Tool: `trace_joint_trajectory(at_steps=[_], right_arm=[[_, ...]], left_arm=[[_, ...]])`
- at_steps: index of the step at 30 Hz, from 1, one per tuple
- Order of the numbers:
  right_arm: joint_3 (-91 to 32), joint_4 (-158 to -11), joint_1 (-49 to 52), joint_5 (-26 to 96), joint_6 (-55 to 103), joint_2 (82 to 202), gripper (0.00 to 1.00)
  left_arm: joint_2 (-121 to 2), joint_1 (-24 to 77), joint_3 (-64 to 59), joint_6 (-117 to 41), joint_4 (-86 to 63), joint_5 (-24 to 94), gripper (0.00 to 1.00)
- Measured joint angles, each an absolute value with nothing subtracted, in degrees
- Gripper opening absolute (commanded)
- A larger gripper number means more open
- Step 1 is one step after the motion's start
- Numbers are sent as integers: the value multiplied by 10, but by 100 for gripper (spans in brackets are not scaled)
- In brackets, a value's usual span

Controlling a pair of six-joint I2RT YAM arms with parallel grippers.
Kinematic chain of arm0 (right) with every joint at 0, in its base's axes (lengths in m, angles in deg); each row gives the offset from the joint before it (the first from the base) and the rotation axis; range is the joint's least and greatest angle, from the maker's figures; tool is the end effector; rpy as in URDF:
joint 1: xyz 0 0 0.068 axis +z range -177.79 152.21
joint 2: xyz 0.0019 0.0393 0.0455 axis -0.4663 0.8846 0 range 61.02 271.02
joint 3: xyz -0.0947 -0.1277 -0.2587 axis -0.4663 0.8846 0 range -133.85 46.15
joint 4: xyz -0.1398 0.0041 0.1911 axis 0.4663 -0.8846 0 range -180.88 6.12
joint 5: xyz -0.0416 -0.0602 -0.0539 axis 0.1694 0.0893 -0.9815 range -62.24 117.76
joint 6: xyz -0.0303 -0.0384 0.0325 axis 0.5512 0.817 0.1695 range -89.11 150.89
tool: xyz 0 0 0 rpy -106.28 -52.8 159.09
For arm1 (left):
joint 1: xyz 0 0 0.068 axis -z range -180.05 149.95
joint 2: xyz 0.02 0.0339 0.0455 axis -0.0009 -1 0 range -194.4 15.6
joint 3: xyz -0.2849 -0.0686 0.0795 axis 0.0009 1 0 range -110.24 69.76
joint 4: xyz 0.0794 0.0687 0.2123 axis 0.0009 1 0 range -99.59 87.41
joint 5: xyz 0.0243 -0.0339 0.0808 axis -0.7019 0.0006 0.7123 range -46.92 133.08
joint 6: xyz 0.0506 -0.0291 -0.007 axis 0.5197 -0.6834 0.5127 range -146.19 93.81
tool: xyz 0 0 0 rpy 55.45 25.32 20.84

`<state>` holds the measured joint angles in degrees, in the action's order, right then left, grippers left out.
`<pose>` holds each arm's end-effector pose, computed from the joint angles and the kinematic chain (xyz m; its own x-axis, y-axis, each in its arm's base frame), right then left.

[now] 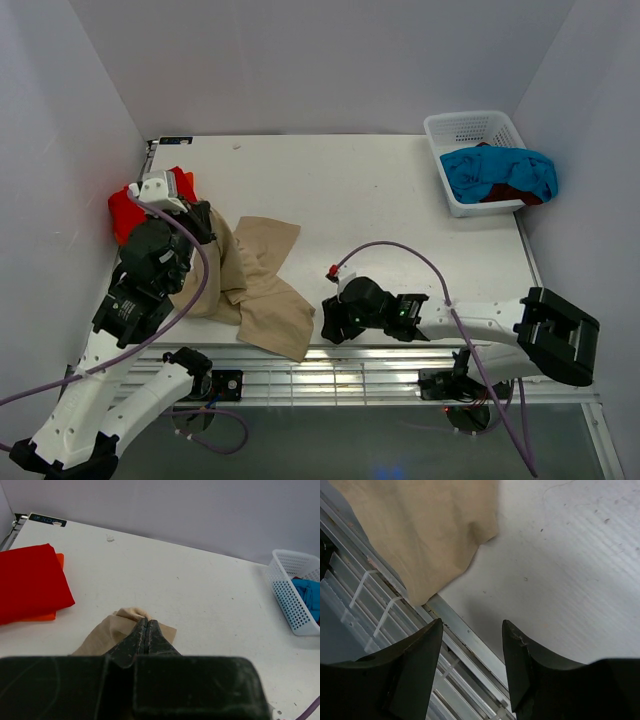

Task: Fold and stack the t-shirts
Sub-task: Flatten the tshirt out

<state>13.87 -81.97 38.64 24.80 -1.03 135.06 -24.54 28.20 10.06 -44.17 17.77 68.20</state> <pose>0.0944 0.2109 0.2224 -0.6931 -0.2684 -0.6691 -0.6281 0.6803 0.3778 0.0890 -0.0273 0.4185 -0.1315 -0.2467 -0.9601 0.0184 0.9678 -0.2512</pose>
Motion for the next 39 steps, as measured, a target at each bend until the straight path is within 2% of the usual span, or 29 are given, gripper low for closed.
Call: trace_joint_trajectory(at_steps=[16, 28, 29, 30, 32, 33, 34, 39], right_arm=[[85, -715, 466, 265, -54, 1491, 57], [69, -708, 470, 257, -66, 1521, 53], [68, -708, 471, 254, -67, 1521, 50], [68, -708, 473, 250, -69, 1521, 39], [67, -715, 477, 240, -71, 1522, 25], [66, -719, 478, 237, -72, 1523, 12], [65, -721, 479, 234, -73, 1524, 8], [47, -738, 485, 223, -77, 1549, 8]], left_arm=[[-227, 282, 123, -433, 178, 712, 0], [-212, 282, 128, -426, 179, 722, 0], [-209, 282, 128, -426, 179, 722, 0], [-206, 282, 128, -425, 179, 723, 0], [-201, 282, 128, -425, 179, 724, 0], [-199, 282, 128, -425, 179, 725, 0], [-197, 282, 128, -425, 180, 725, 0], [-188, 282, 128, -423, 185, 727, 0]])
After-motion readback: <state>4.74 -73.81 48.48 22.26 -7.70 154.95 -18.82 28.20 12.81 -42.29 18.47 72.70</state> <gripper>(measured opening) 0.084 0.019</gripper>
